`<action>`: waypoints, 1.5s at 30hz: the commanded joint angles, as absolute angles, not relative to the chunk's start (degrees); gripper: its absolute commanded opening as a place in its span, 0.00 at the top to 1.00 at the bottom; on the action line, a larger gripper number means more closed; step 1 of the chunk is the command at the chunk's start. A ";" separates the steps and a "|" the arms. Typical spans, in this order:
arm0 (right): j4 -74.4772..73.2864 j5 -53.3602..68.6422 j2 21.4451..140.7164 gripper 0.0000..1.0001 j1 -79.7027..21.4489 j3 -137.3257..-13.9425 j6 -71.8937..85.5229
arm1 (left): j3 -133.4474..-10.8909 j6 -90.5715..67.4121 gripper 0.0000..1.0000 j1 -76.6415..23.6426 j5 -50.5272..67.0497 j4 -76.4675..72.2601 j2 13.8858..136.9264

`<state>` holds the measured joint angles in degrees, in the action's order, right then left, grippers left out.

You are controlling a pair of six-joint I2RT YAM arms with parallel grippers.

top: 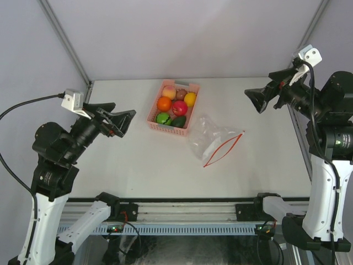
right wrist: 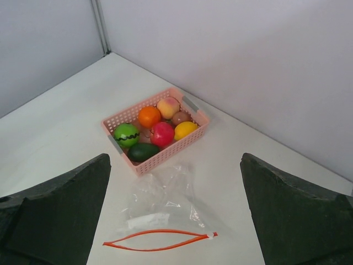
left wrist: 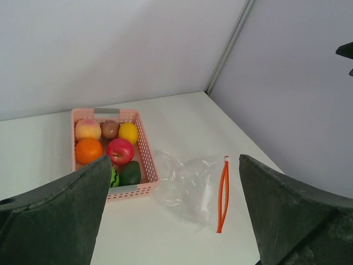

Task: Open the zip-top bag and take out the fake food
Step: Reset both arms

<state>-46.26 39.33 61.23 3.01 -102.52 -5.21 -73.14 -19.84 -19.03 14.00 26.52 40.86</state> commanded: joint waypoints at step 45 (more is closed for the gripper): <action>-46.17 39.75 59.55 0.00 4.13 -100.20 -5.22 | -71.51 -18.02 0.00 -18.71 16.73 24.35 40.46</action>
